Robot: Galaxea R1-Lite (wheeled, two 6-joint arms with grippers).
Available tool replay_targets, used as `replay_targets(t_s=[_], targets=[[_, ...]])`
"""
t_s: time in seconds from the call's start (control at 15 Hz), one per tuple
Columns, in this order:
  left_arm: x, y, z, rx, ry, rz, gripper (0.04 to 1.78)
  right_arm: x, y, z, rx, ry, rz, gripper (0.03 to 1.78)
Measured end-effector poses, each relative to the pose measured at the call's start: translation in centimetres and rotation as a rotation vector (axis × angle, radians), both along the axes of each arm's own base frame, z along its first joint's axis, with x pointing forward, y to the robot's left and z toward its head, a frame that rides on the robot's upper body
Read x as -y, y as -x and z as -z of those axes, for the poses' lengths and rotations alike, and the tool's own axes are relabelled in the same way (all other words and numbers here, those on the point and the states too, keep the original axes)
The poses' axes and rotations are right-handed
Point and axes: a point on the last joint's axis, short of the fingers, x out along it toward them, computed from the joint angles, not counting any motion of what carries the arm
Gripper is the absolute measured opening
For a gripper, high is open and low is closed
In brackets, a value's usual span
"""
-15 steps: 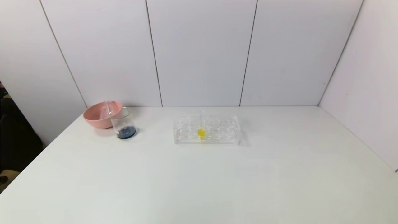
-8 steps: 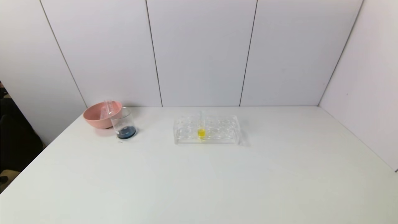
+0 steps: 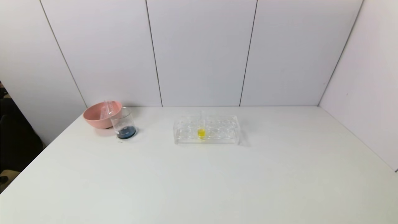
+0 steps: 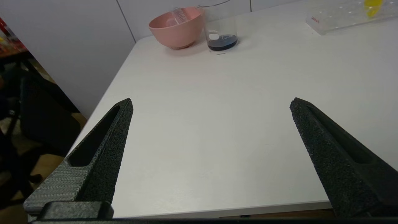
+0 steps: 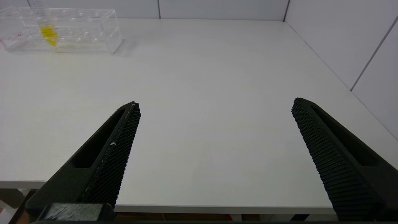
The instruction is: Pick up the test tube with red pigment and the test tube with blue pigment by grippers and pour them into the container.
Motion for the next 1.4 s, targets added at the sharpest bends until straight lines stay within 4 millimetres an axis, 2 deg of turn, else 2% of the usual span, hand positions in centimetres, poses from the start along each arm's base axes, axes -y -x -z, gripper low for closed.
replay_targets(t_s=[0.2,1.4], targets=[[-0.01,-0.01,0.44,-0.039,0.198,0.006,1.76,0.0,0.0,0.0,0.0,0.0,0.0,1.77],[0.0,-0.01,0.41,-0.038,0.17,0.008,1.76,0.0,0.0,0.01,-0.001,0.0,0.0,1.77]])
